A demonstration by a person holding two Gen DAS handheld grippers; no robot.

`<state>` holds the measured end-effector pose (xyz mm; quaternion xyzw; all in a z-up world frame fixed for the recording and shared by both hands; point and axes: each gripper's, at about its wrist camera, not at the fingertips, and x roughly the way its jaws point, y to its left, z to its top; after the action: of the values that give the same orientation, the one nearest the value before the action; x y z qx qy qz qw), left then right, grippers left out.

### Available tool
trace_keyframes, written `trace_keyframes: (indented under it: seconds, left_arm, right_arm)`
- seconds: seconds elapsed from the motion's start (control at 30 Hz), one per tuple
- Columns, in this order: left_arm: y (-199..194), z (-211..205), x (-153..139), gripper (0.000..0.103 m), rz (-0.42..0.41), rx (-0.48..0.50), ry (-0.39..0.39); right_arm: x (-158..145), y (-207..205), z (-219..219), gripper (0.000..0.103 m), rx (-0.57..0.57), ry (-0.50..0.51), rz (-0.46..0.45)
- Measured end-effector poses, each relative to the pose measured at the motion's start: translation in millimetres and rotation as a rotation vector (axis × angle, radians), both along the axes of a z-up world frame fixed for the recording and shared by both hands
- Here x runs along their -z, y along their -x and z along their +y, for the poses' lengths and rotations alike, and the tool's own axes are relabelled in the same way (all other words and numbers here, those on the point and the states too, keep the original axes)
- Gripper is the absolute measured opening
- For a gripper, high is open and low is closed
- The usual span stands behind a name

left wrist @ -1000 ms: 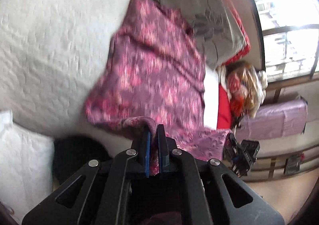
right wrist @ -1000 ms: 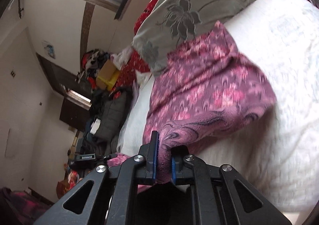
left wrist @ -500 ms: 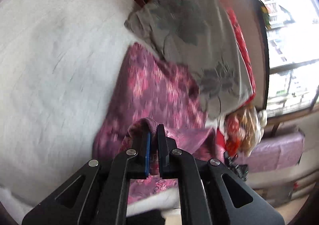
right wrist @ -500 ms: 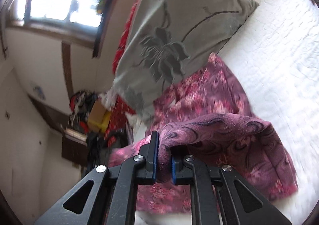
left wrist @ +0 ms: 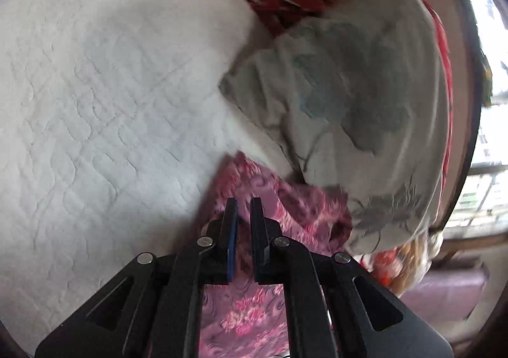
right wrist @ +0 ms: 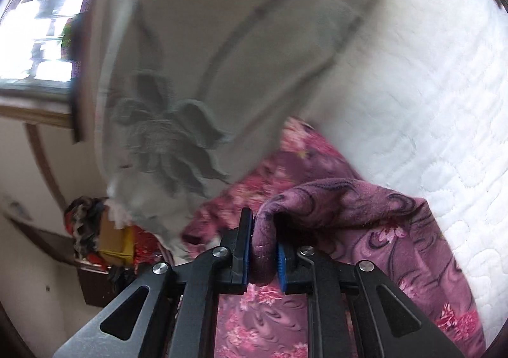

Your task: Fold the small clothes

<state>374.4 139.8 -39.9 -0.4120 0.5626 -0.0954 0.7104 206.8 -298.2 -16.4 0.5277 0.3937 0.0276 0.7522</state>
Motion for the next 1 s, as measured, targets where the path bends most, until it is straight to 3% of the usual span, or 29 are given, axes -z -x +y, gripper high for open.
trace_keyframes:
  seconds: [0.1, 0.13, 0.2, 0.23, 0.27, 0.37, 0.47, 0.53, 0.63, 0.73, 0.87, 0.9, 0.93, 0.97, 1.0]
  left_arm:
    - [-4, 9, -10, 0.005, -0.030, -0.012, 0.035]
    - [-3, 11, -16, 0.009, -0.044, -0.010, 0.037]
    - [1, 10, -27, 0.030, -0.074, 0.030, 0.017]
    - [3, 7, -31, 0.049, -0.081, 0.061, -0.007]
    - [8, 5, -34, 0.056, -0.099, 0.096, -0.035]
    - [28, -9, -36, 0.056, -0.157, 0.250, -0.095]
    - [43, -24, -19, 0.056, -0.133, 0.353, -0.155]
    - [44, -31, -10, 0.056, -0.104, 0.355, -0.200]
    - [36, -34, -5, 0.056, -0.089, 0.313, -0.190]
    - [25, -34, 3, 0.056, -0.058, 0.286, -0.182]
    - [20, -39, 12, 0.052, -0.020, 0.275, -0.147]
    - [22, -42, 7, 0.046, -0.050, 0.281, -0.175]
    - [23, -44, 2, 0.024, -0.080, 0.284, -0.214]
    - [24, -46, -4, 0.006, -0.107, 0.289, -0.256]
    - [24, -46, -10, 0.003, -0.130, 0.282, -0.291]
  right_arm:
    - [-14, -4, -8, 0.019, 0.004, 0.006, -0.045]
    - [-21, -1, -15, 0.022, 0.046, 0.004, -0.084]
    - [-30, 8, -30, 0.040, 0.150, -0.014, -0.134]
    - [-33, 12, -37, 0.042, 0.179, -0.024, -0.147]
    - [-35, 14, -42, 0.042, 0.180, -0.011, -0.135]
    - [-41, 17, -38, 0.042, 0.090, 0.146, -0.065]
    - [-39, 20, -24, 0.043, -0.017, 0.317, 0.002]
    - [-36, 18, -16, 0.043, -0.052, 0.390, 0.036]
    - [-33, 14, -9, 0.050, -0.056, 0.464, 0.052]
    - [-32, 7, 5, 0.063, -0.098, 0.526, 0.050]
    - [-26, -8, 36, 0.067, -0.201, 0.782, 0.091]
    - [-25, -11, 39, 0.063, -0.204, 0.823, 0.099]
    - [-27, -13, 38, 0.053, -0.202, 0.827, 0.085]
    - [-30, -15, 35, 0.013, -0.203, 0.799, 0.059]
    - [-35, -16, 30, 0.005, -0.185, 0.768, 0.038]
